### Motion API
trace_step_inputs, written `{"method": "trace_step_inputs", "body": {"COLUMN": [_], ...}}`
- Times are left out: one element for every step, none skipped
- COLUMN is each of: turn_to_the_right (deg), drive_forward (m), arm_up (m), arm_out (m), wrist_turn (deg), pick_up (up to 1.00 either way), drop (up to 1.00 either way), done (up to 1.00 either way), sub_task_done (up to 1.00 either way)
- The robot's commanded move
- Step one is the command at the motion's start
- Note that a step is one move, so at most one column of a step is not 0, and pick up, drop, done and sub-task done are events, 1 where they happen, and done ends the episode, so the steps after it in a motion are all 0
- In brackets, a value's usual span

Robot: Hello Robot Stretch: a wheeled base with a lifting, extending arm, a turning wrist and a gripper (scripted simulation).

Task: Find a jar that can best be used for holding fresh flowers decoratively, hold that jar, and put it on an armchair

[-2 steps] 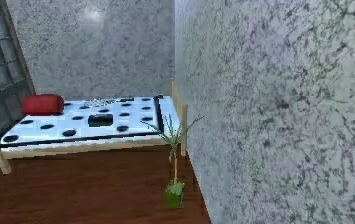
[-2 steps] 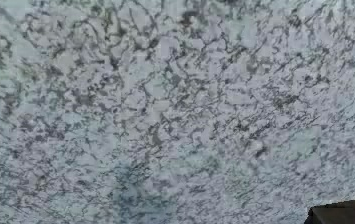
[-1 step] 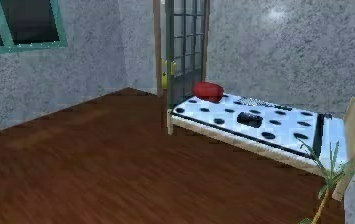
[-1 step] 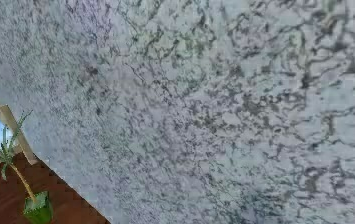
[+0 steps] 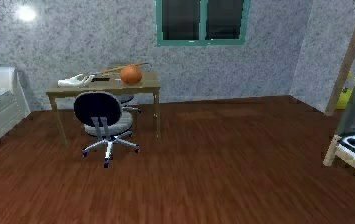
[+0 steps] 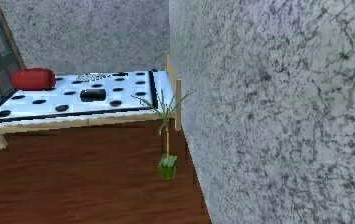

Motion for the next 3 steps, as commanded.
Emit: {"method": "trace_step_inputs", "body": {"turn_to_the_right": [0.0, -45.0, -45.0], "drive_forward": [0.2, 0.0, 0.0], "arm_up": [0.0, 0.0, 0.0], "arm_out": [0.0, 0.0, 0.0], "wrist_turn": [0.0, 0.0, 0.0], "pick_up": [0.0, 0.0, 0.0], "drop": [0.0, 0.0, 0.0], "done": [0.0, 0.0, 0.0], "sub_task_done": [0.0, 0.0, 0.0]}}
